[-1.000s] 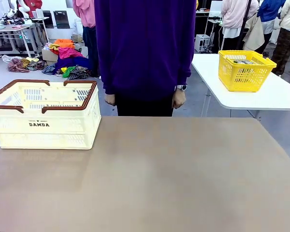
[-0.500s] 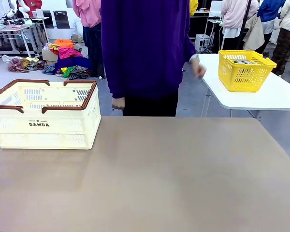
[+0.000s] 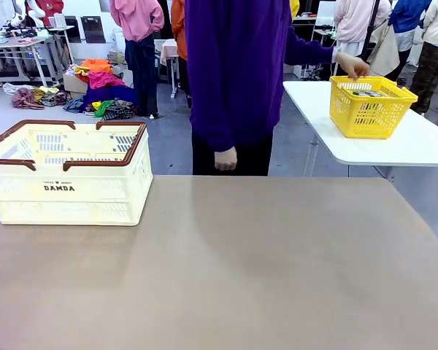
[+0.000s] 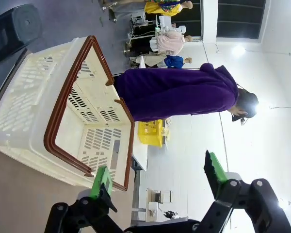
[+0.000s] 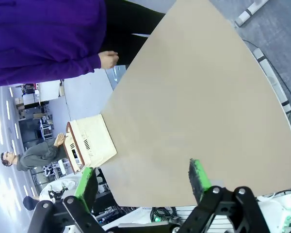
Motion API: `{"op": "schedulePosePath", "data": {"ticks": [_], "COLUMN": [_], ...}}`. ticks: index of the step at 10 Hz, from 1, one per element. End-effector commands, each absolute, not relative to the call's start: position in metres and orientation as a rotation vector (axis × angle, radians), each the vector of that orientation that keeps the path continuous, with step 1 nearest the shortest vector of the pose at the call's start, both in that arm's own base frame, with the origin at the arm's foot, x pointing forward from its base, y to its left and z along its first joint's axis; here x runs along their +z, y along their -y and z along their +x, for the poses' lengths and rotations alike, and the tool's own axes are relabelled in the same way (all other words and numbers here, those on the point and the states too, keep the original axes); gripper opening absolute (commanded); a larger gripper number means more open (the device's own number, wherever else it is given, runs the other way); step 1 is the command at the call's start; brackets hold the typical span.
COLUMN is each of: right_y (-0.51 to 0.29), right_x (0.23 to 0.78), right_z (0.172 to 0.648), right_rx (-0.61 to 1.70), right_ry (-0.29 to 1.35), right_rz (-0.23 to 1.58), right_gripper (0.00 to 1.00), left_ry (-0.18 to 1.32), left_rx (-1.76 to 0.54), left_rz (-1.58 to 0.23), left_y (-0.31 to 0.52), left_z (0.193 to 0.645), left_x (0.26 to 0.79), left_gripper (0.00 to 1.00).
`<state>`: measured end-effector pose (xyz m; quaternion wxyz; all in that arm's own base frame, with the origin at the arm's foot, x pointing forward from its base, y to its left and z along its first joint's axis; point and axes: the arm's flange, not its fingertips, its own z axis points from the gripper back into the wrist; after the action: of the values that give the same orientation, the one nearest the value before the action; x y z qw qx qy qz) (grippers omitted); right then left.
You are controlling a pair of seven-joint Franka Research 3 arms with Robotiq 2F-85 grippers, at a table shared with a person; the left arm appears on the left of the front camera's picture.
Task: Place the drinks into the Shopping basket.
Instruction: Pick up one drink and place it into the Shopping basket.
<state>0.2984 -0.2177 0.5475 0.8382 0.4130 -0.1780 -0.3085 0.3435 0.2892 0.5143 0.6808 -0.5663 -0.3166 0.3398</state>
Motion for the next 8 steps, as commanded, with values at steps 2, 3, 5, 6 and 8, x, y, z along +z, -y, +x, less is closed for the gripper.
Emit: {"op": "schedulePosePath", "data": {"ticks": [2,3,5,6,8], "right_y": [0.2206,0.2206,0.2206,0.2206,0.2206], "right_x": [0.5493,0.5493,0.5493,0.5493,0.5493], "right_z": [0.2990,0.2990,0.2990,0.2990,0.2990], "right_rx": [-0.642,-0.642,-0.642,-0.642,-0.642], "right_ry": [0.373,0.373,0.373,0.373,0.373], "right_rz": [0.880,0.880,0.880,0.880,0.880], "right_gripper": [1.00,1.00,1.00,1.00,1.00], "left_ry": [0.691,0.691,0.691,0.691,0.691], "left_rx": [0.761,0.761,0.761,0.761,0.761], "left_rz": [-1.274,-1.274,-1.274,-1.274,-1.274], "left_y": [-0.2907,-0.2907,-0.2907,-0.2907,-0.2907], "left_z": [0.3425,0.3425,0.3425,0.3425,0.3425], "left_x": [0.5169,0.5169,0.5169,0.5169,0.5169], "left_gripper": [1.00,1.00,1.00,1.00,1.00]}}
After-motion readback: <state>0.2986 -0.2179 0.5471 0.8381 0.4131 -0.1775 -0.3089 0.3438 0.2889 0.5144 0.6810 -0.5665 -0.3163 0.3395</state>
